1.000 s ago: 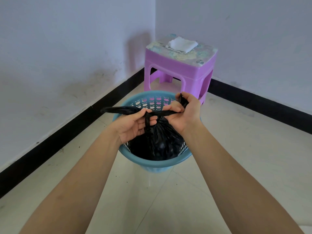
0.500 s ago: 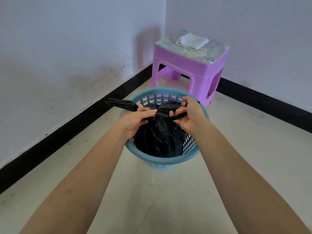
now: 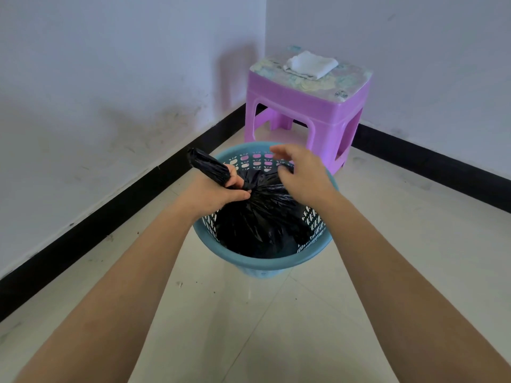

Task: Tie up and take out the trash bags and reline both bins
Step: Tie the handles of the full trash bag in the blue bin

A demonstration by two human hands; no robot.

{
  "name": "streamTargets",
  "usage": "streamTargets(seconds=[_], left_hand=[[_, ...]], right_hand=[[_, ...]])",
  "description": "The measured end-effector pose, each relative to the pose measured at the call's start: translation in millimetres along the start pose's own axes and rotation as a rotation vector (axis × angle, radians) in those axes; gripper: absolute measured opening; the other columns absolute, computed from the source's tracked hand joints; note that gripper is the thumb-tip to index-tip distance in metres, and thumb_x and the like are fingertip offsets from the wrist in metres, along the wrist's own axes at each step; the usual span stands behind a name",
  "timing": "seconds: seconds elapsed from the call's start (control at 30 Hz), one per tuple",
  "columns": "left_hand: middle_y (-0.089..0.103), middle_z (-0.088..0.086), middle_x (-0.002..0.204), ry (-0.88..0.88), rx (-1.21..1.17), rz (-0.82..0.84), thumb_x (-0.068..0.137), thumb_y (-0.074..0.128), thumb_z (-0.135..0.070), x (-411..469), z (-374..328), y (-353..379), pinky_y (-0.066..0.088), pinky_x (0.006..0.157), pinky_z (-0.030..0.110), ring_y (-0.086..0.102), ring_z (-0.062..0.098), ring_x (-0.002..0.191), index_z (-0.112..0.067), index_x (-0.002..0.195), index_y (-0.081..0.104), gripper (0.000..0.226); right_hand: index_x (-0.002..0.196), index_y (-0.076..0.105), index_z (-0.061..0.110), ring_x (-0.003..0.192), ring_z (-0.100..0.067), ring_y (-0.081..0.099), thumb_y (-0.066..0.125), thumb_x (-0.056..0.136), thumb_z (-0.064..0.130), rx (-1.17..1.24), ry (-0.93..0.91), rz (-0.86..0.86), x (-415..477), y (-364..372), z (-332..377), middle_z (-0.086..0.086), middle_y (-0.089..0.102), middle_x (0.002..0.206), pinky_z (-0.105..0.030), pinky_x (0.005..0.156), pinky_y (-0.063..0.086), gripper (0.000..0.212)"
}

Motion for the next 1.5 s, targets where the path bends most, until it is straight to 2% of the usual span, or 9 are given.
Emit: streamTargets(seconds=[0.1,0.27,0.37,0.6,0.8,0.97,1.17,1.3,1.5], left_hand=[[0.067,0.025,0.09,0.022,-0.007,0.031,0.074,0.078,0.004,-3,-2,-3,0.05,0.087,0.039,0.059,0.017,0.08,-0.017,0.06,0.032,0.052],[0.071,0.011,0.089,0.032,0.018,-0.147,0.066,0.074,-0.021,-4,11,-3,0.051,0.09,0.05,0.068,0.025,0.091,-0.035,0.053,0.049,0.031],[0.073,0.009,0.087,0.024,-0.057,-0.222,0.065,0.073,-0.017,-2,16,1,0.051,0.089,0.054,0.069,0.028,0.091,-0.028,0.054,0.044,0.034],[0.069,0.024,0.093,0.036,-0.058,-0.235,0.074,0.074,0.002,-5,5,0,0.05,0.091,0.053,0.067,0.031,0.09,-0.033,0.051,0.047,0.05],[0.067,0.025,0.096,0.119,0.022,-0.19,0.071,0.07,-0.016,-10,-6,3,0.047,0.093,0.057,0.065,0.036,0.097,-0.054,0.06,0.059,0.041],[0.068,0.022,0.096,0.122,0.037,-0.231,0.077,0.073,-0.001,-10,-6,0,0.049,0.094,0.052,0.066,0.031,0.097,-0.054,0.058,0.06,0.057],[0.071,-0.001,0.081,0.07,-0.016,-0.304,0.073,0.079,-0.004,-6,10,2,0.053,0.083,0.032,0.067,0.01,0.079,-0.022,0.07,0.055,0.03],[0.069,-0.013,0.081,0.0,0.077,-0.219,0.08,0.078,-0.018,-2,23,3,0.052,0.087,0.027,0.064,0.002,0.08,-0.024,0.099,0.068,0.023],[0.072,-0.01,0.079,-0.055,0.034,-0.101,0.083,0.076,-0.016,-2,22,3,0.053,0.078,0.022,0.068,0.002,0.078,-0.026,0.083,0.072,0.011]], right_hand=[[0.133,0.059,0.016,0.11,-0.008,0.062,0.049,0.089,-0.003,0.061,0.013,0.305,-9,20,-5,0.006,0.071,0.113,-0.029,0.107,0.043,0.049],[0.131,0.061,0.024,0.097,-0.01,0.059,0.055,0.09,0.016,-0.095,0.158,0.489,-15,16,-8,0.014,0.065,0.094,-0.025,0.094,0.044,0.041],[0.132,0.059,0.025,0.093,-0.009,0.057,0.061,0.09,0.025,-0.067,0.235,0.571,-14,16,-10,0.017,0.059,0.09,-0.024,0.092,0.043,0.042],[0.128,0.064,0.021,0.083,-0.001,0.058,0.059,0.095,0.02,-0.006,0.036,0.221,-13,24,-9,0.009,0.061,0.113,-0.019,0.089,0.041,0.033],[0.116,0.07,0.028,0.075,-0.007,0.06,0.061,0.095,0.021,0.115,0.027,0.386,-20,42,-8,0.008,0.07,0.089,-0.027,0.081,0.05,0.024],[0.11,0.072,0.024,0.065,-0.001,0.049,0.066,0.093,0.03,0.123,0.031,0.343,-18,43,-12,0.014,0.061,0.08,-0.018,0.07,0.042,0.019],[0.095,0.069,0.025,0.062,0.001,0.05,0.07,0.09,0.028,0.16,0.055,0.302,-22,44,-9,0.015,0.06,0.075,-0.014,0.067,0.041,0.006],[0.095,0.07,0.02,0.063,0.002,0.051,0.069,0.091,0.023,0.115,0.01,0.207,-23,42,-7,0.015,0.059,0.076,-0.01,0.066,0.039,0.005],[0.095,0.072,0.021,0.082,-0.003,0.061,0.07,0.089,0.018,0.105,-0.058,0.153,-25,46,-8,0.008,0.065,0.089,-0.022,0.078,0.049,0.006]])
Point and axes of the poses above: each hand's wrist, its own x-axis towards the middle knuckle, its own y-axis out of the palm, z = x × y, the point moved 3 cm from there along x, towards the middle knuckle
